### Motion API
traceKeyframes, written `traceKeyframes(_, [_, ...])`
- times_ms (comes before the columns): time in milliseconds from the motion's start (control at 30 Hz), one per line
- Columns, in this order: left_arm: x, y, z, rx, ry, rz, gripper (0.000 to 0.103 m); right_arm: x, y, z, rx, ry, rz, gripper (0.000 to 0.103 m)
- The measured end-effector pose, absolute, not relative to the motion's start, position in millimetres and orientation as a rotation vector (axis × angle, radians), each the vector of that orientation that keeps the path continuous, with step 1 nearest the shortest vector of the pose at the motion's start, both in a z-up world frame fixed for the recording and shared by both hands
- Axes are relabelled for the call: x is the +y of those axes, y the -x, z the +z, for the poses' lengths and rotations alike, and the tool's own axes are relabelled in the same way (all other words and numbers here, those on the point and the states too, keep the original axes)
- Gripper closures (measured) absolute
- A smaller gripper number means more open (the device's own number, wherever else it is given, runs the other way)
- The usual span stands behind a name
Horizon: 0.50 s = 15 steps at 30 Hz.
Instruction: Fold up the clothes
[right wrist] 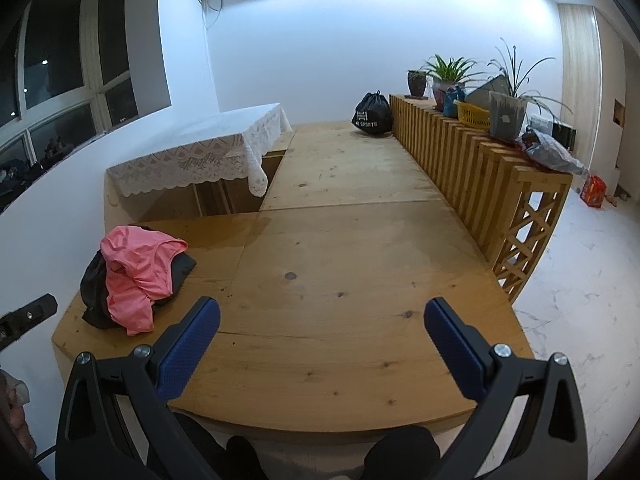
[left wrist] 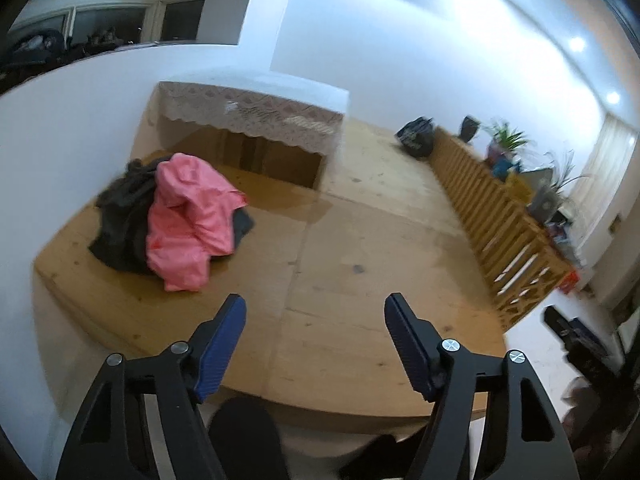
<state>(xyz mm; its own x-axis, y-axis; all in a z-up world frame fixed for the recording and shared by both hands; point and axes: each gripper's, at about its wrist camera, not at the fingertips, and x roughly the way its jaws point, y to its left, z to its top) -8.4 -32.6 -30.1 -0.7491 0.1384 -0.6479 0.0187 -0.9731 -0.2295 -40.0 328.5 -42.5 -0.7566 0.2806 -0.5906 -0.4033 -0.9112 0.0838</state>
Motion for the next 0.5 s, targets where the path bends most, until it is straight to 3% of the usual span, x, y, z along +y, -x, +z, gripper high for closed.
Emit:
traceKeyframes(133, [-20, 9, -35, -0.137, 1.11, 2.888, 0.034, 326, 43, -47, 0.307, 0.864, 2.631, 0.0])
traceKeyframes(500, [6, -37, -88, -0.177, 1.349, 2.862, 0.032, 325, 44, -52, 0.29, 0.905, 2.632, 0.0])
